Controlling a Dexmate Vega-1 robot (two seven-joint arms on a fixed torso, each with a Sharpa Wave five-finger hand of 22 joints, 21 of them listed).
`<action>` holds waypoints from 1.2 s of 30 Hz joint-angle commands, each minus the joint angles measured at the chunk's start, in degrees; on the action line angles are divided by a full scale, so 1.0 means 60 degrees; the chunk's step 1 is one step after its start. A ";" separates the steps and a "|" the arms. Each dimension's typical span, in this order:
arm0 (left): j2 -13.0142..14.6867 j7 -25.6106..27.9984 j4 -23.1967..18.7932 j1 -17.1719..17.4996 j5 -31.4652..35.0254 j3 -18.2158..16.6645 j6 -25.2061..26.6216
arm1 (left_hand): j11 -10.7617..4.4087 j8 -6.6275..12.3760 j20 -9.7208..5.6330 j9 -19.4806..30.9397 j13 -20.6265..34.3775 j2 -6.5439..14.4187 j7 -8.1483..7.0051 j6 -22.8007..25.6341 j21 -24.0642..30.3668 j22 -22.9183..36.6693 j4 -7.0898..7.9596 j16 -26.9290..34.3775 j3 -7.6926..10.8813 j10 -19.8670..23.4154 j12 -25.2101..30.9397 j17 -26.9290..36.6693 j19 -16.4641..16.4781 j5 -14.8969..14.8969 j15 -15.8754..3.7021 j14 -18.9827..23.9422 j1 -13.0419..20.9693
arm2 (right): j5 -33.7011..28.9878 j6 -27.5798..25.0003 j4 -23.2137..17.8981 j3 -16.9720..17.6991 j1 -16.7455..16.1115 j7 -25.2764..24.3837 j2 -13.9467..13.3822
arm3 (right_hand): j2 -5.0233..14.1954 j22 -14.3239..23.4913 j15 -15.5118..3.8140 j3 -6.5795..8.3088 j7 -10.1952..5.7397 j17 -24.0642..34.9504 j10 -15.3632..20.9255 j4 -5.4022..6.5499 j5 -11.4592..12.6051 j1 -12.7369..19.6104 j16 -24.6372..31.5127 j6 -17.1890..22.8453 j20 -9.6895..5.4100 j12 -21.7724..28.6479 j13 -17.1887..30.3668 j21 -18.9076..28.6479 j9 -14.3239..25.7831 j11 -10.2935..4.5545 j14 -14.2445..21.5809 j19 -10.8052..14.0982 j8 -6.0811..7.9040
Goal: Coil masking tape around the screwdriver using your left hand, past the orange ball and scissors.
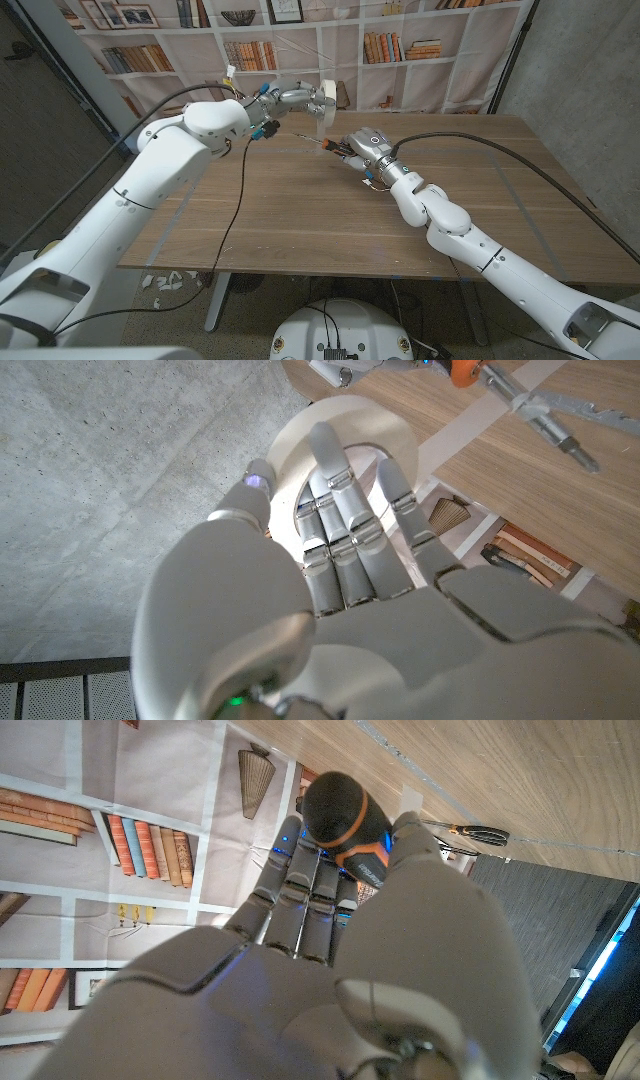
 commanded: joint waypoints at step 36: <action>0.1165 -0.2025 0.0144 -0.0737 -0.0964 0.0151 -0.0383 | -0.0879 -0.0124 0.0074 0.0213 0.1631 0.1164 0.0208 0.0111 0.0434 -0.0119 0.0191 -0.0008 0.0212 0.1025 -0.0085 0.0343 -0.0180 -0.0123 -0.0171 0.0078 0.1309 | 0.0960 -0.0269 0.0358 0.0298 0.0197 -0.0740 -0.0019 | 0.0548 -0.0059 -0.2287 -0.0140 -0.2380 0.0208 0.1832 0.0045 0.0179 0.0616 -0.0096 0.2846 -0.1122 0.0045 0.0245 0.0199 0.0042 -0.1796 0.1408 -0.0064 -0.0057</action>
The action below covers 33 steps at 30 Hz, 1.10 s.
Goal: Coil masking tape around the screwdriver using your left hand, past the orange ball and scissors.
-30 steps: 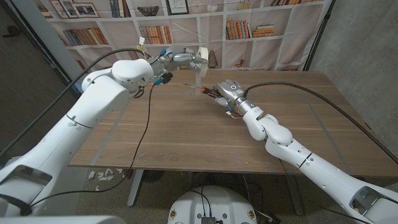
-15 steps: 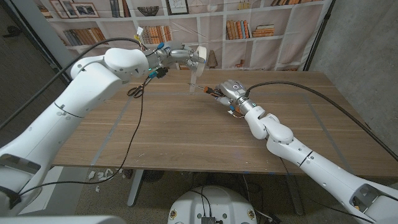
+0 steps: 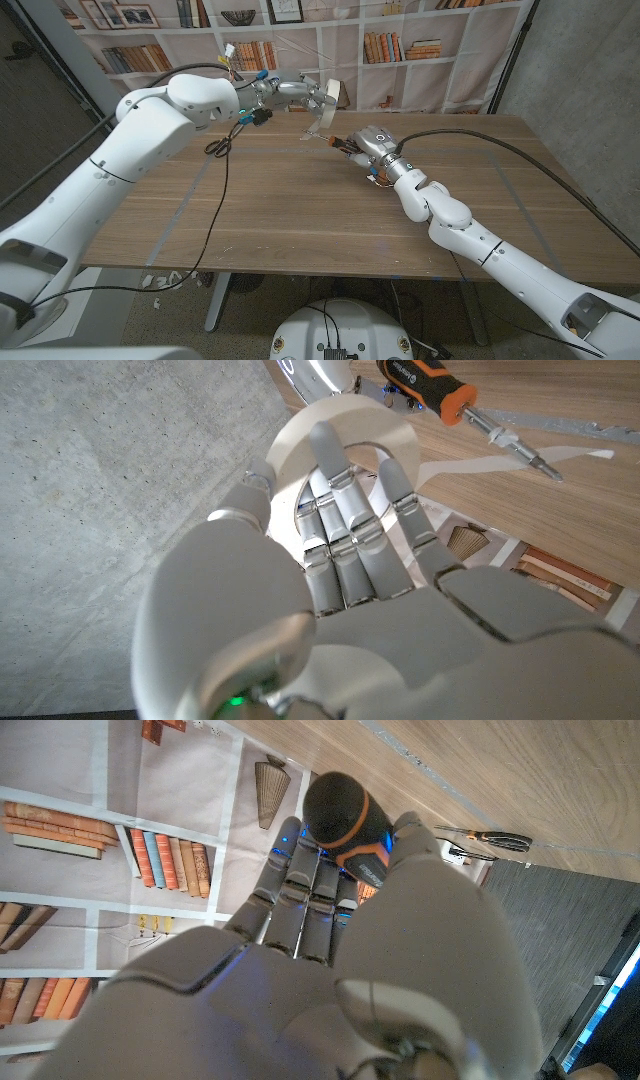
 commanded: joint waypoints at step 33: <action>0.0628 -0.0280 0.0928 0.1129 -0.0587 -0.0680 -0.1187 | -0.0906 -0.0037 0.0040 0.0306 0.1973 0.1201 0.0081 -0.0033 0.0272 -0.0100 0.0276 -0.0178 0.0244 0.0875 -0.0132 0.0185 -0.0316 0.0041 -0.0158 -0.0095 0.1166 | 0.1038 -0.0298 -0.1010 0.1106 -0.0843 -0.1543 -0.0081 | 0.0628 -0.0033 -0.2209 -0.0072 -0.2419 0.0187 0.1894 0.0067 0.0117 0.0650 -0.0064 0.2841 -0.1117 0.0039 0.0192 0.0169 0.0066 -0.1740 0.1429 -0.0084 -0.0010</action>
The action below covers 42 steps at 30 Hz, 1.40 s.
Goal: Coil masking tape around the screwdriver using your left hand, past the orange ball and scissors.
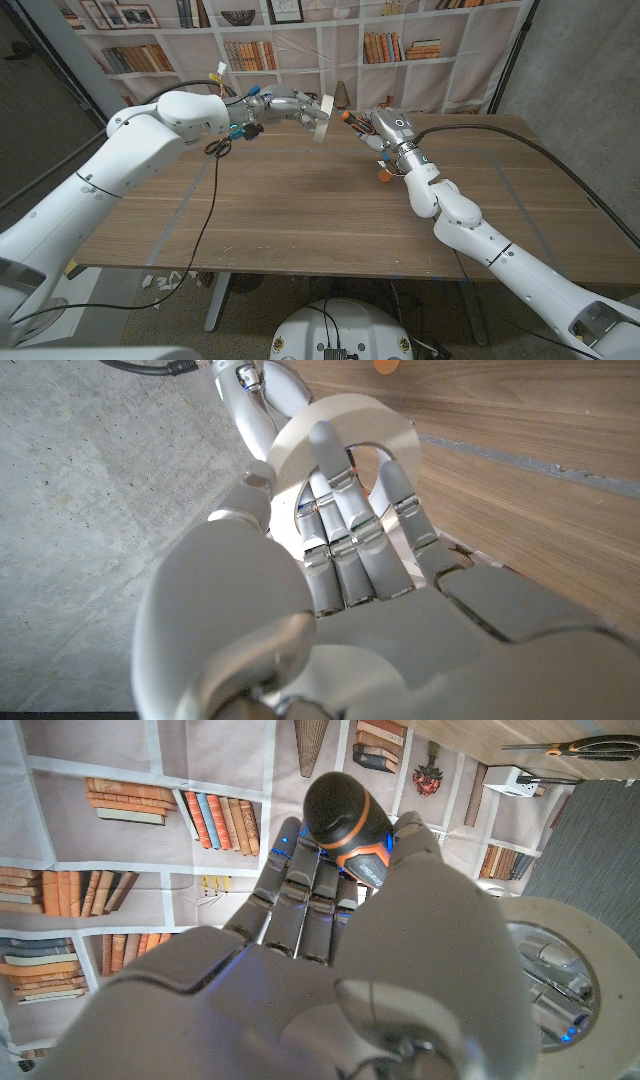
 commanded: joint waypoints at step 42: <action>-0.0756 0.0470 0.1434 0.0009 -0.0079 -0.0277 -0.1507 | -0.0931 -0.0006 -0.0092 0.0136 0.1445 0.1167 -0.0054 0.0075 0.0300 -0.0111 0.0297 -0.0140 0.0332 0.0963 -0.0118 0.0162 -0.0132 0.0153 -0.0174 -0.0057 0.1063 | 0.1536 0.0459 -0.0819 0.0651 -0.0794 -0.0023 -0.0446 | 0.0569 -0.0037 -0.2188 -0.0182 -0.2417 0.0240 0.1775 0.0098 0.0088 0.0680 -0.0182 0.2822 -0.1335 0.0009 0.0236 0.0145 0.0051 -0.1827 0.1285 -0.0097 -0.0048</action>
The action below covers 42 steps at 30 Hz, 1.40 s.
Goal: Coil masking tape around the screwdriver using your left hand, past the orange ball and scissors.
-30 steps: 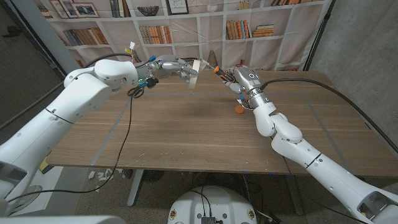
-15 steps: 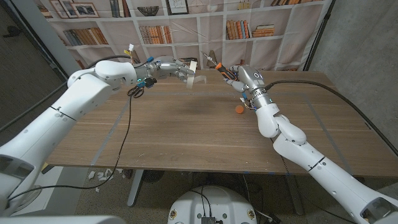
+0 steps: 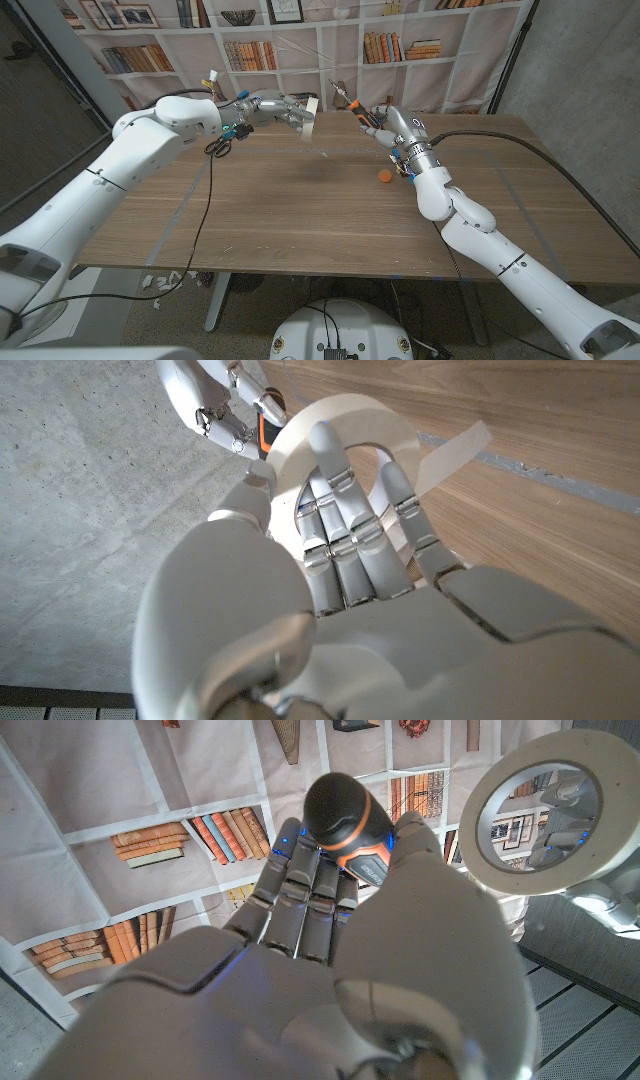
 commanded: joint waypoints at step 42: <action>-0.0436 0.1619 -0.1760 -0.0131 0.0300 -0.0128 0.1044 | -0.0890 -0.0127 -0.0059 -0.0014 0.1333 0.1115 0.0003 0.0234 0.0254 -0.0042 0.0236 -0.0090 0.0422 0.1103 -0.0250 0.0153 0.0008 0.0033 -0.0169 0.0084 0.1014 | -0.2344 0.0154 -0.0395 -0.0826 -0.0038 0.1324 -0.0873 | 0.0617 -0.0032 -0.2144 -0.0161 -0.2503 0.0151 0.1712 0.0141 0.0144 0.0694 -0.0209 0.2680 -0.1310 -0.0118 0.0134 0.0100 0.0099 -0.1813 0.1162 -0.0133 -0.0018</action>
